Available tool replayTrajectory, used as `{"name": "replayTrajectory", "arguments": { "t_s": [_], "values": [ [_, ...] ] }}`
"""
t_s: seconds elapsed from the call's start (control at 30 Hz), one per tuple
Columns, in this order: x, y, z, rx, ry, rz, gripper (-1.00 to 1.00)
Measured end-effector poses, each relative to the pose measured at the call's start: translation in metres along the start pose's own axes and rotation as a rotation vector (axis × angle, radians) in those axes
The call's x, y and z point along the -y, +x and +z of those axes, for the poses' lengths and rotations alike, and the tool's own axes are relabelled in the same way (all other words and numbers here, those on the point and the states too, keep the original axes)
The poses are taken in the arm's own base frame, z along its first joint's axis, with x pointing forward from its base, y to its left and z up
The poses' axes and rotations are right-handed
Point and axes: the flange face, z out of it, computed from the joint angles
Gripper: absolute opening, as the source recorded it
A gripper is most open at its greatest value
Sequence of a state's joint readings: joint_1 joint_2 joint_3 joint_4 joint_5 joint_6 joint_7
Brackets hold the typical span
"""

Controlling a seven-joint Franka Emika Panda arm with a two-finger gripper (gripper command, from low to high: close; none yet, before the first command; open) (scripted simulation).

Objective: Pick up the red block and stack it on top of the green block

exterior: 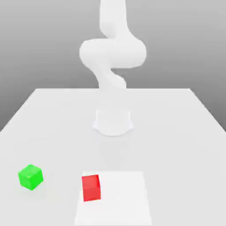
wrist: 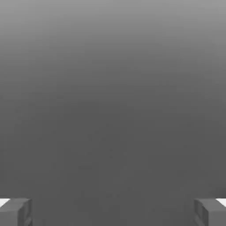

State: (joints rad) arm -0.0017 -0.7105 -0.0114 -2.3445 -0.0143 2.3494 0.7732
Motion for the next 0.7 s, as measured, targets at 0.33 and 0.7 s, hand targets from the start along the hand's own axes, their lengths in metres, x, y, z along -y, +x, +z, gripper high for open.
{"name": "replayTrajectory", "arguments": {
  "t_s": [0.33, 0.7],
  "values": [
    [-0.088, -0.047, 0.217, 0.247, -0.249, -0.094, 0.0],
    [-0.234, -0.162, 0.355, 0.545, -0.441, -0.163, 0.0]
  ]
}}
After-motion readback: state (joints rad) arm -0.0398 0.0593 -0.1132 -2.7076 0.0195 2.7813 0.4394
